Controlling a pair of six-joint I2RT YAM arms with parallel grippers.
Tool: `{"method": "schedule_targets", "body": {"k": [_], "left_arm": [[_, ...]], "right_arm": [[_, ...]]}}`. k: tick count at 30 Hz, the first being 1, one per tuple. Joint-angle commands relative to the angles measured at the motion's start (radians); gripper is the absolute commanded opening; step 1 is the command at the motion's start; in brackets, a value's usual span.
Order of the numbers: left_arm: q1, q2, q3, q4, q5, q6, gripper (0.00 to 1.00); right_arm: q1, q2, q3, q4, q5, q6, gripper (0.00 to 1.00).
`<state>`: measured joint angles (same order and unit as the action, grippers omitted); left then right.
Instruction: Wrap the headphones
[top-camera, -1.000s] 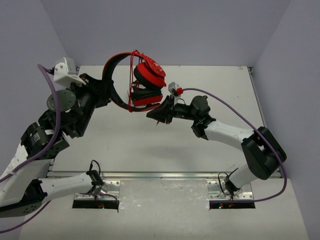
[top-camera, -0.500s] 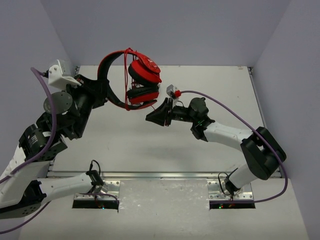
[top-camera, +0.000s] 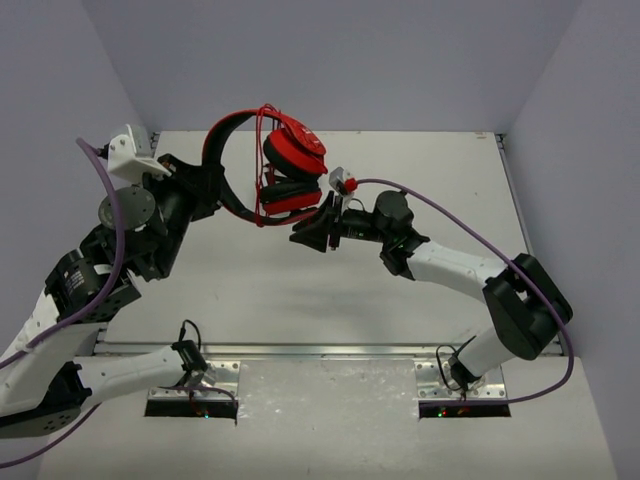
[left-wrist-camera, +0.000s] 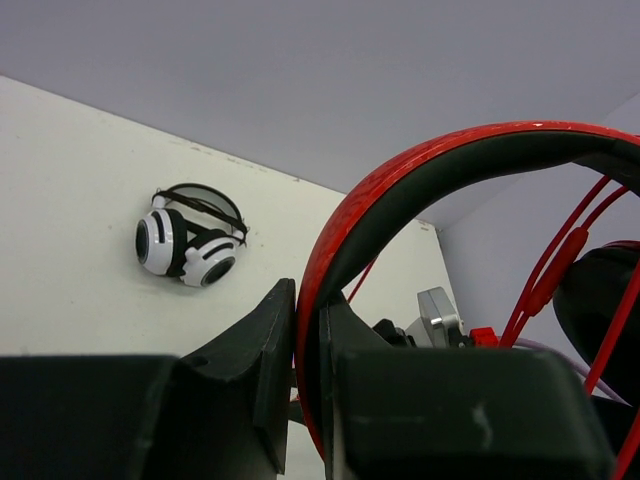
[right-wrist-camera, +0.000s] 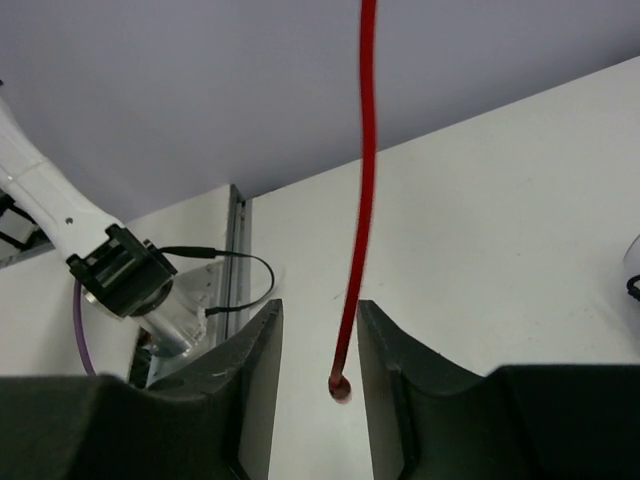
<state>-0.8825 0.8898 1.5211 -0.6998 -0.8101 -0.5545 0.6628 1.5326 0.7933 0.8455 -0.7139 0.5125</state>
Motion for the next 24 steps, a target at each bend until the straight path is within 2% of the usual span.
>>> {"method": "schedule_targets", "body": {"k": [1, 5, 9, 13, 19, 24], "left_arm": [[-0.006, -0.02, 0.024, 0.105, 0.025, -0.03, 0.0], [-0.006, -0.023, 0.025, 0.1, 0.043, -0.027, 0.0], [-0.006, -0.034, 0.019, 0.1, 0.051, -0.027, 0.0], [-0.006, -0.046, 0.008, 0.097, 0.063, -0.028, 0.0], [-0.006, -0.051, -0.002, 0.083, 0.066, -0.027, 0.0], [-0.006, -0.065, -0.012, 0.085, 0.063, -0.024, 0.0]], "right_arm": [[0.003, -0.042, 0.06, -0.06, 0.019, -0.042, 0.38], [0.003, -0.045, 0.083, -0.095, 0.025, -0.06, 0.42], [0.001, -0.046, 0.089, -0.111, 0.06, -0.077, 0.51], [0.0, -0.043, 0.125, -0.147, 0.074, -0.091, 0.5], [-0.005, -0.071, 0.162, -0.212, 0.14, -0.132, 0.54], [-0.038, -0.071, 0.184, -0.23, 0.123, -0.103, 0.5]]}}
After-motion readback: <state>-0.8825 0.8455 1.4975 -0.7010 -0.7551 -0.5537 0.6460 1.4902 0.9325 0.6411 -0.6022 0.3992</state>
